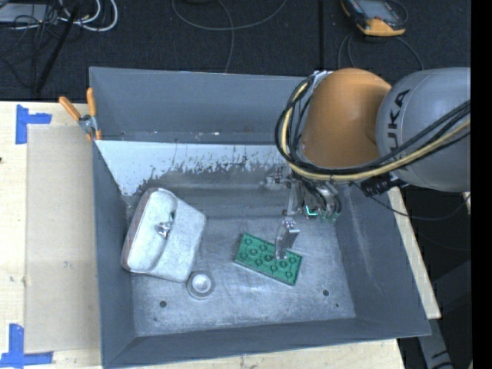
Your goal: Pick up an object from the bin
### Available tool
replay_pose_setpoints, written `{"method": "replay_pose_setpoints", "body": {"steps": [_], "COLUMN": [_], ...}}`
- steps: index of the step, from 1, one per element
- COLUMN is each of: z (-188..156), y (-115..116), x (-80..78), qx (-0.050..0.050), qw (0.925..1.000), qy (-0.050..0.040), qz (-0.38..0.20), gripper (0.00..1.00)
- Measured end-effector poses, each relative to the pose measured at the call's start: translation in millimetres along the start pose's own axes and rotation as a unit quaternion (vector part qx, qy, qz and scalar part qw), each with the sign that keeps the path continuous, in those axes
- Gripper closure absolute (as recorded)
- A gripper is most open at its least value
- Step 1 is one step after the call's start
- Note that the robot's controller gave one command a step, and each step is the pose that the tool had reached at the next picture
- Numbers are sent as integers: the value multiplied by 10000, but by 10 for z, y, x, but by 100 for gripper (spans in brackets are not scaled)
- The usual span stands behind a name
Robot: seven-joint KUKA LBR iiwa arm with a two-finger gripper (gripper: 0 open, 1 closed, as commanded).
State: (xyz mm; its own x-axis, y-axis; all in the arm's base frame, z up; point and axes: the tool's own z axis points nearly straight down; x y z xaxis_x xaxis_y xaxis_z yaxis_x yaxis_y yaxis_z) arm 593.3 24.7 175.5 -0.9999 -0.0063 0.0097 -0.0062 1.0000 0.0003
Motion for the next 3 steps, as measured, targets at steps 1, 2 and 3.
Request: {"method": "replay_pose_setpoints", "body": {"steps": [1,2,3], "z": [997,951,-1283], "y": [-215,-213,-250], "x": [482,449,618], "qx": [2,0,1], "qw": [9991,9991,9997], "qy": [9,-37,-96], "qz": [418,419,221], "gripper": [0,100,100]}}
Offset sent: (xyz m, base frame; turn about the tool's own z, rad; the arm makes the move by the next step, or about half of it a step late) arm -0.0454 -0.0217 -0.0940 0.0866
